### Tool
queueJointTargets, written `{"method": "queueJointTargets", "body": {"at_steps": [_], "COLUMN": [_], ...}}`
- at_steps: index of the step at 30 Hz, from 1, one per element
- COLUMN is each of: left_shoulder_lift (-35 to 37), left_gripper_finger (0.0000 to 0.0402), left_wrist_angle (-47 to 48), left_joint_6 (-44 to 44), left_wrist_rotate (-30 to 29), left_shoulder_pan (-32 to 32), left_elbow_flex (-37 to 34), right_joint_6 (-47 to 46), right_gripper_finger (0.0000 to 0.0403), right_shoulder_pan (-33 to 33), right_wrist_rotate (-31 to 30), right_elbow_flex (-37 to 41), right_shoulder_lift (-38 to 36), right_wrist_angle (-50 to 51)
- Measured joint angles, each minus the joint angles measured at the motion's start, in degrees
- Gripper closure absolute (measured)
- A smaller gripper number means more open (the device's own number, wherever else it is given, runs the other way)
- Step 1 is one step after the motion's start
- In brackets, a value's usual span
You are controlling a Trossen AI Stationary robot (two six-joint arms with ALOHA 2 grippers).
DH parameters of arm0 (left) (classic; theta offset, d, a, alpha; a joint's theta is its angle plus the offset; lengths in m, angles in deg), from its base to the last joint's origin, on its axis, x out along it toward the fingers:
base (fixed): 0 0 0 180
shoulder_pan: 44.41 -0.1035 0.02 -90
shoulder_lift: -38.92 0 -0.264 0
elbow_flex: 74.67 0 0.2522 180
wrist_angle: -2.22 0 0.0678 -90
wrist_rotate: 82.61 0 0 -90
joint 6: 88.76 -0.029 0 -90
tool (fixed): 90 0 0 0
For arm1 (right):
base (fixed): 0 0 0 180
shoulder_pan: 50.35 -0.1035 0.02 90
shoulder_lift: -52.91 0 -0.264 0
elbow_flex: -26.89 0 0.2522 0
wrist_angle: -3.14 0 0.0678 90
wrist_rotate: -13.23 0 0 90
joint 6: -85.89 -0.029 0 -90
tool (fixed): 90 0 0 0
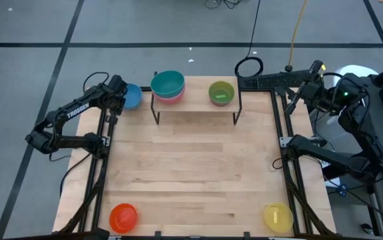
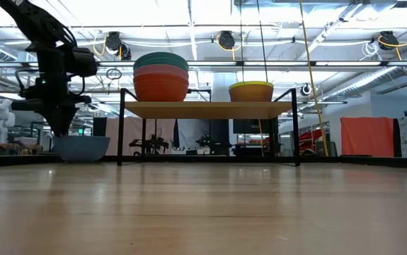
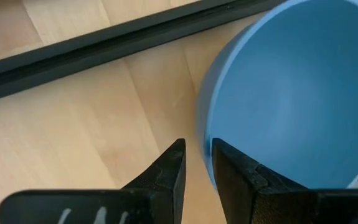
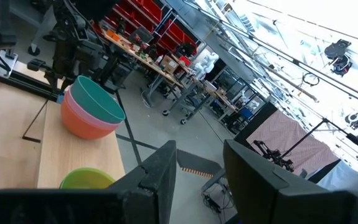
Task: Place and stack bowls onto a shelf
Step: Stack the blue bowl on top of the dark green bowl on the shelf
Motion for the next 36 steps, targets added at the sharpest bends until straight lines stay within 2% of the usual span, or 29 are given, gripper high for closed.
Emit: {"method": "queueJointTargets", "body": {"at_steps": [8, 14, 19, 24, 27, 30, 33, 36], "left_shoulder_lift": [-0.4, -4.3, -6.4, -7.5, -8.1, -8.0, -8.0, -8.0], "left_gripper_finger": [0.0321, 0.0321, 0.0321, 0.0321, 0.0341, 0.0386, 0.0392, 0.0395], "left_wrist_angle": [0.0, -1.7, -6.6, -7.3, -7.2, -7.1, -7.1, -6.2], "left_joint_6": [-0.2, -1.7, -7.7, -9.3, -11.9, -15.1, -16.1, -22.0], "left_wrist_rotate": [-0.2, 1.0, 1.4, 2.3, 2.9, 3.1, 3.9, 6.3], "left_shoulder_pan": [-0.9, -0.9, -0.8, -0.9, -0.9, -0.9, -1.0, -1.7], "left_elbow_flex": [0.0, 0.0, 0.0, 0.0, 0.0, 0.0, 0.0, 0.0], "right_joint_6": [0.0, 0.2, 0.2, 0.2, 0.2, 0.2, 0.2, 0.2], "right_gripper_finger": [0.0277, 0.0277, 0.0277, 0.0277, 0.0277, 0.0277, 0.0277, 0.0277], "right_shoulder_pan": [0.0, 0.0, 0.0, 0.0, 0.0, 0.0, 0.0, 0.0], "right_wrist_rotate": [0.0, -0.2, -0.3, -0.3, -0.3, -0.3, -0.3, -0.3], "right_elbow_flex": [0.0, 0.0, 0.0, 0.0, 0.0, 0.0, 0.0, 0.0], "right_shoulder_lift": [0.0, 0.0, 0.0, 0.0, 0.0, 0.0, 0.0, 0.0], "right_wrist_angle": [0.0, 0.0, -0.9, -1.6, -1.7, -1.7, -1.7, -1.7]}}
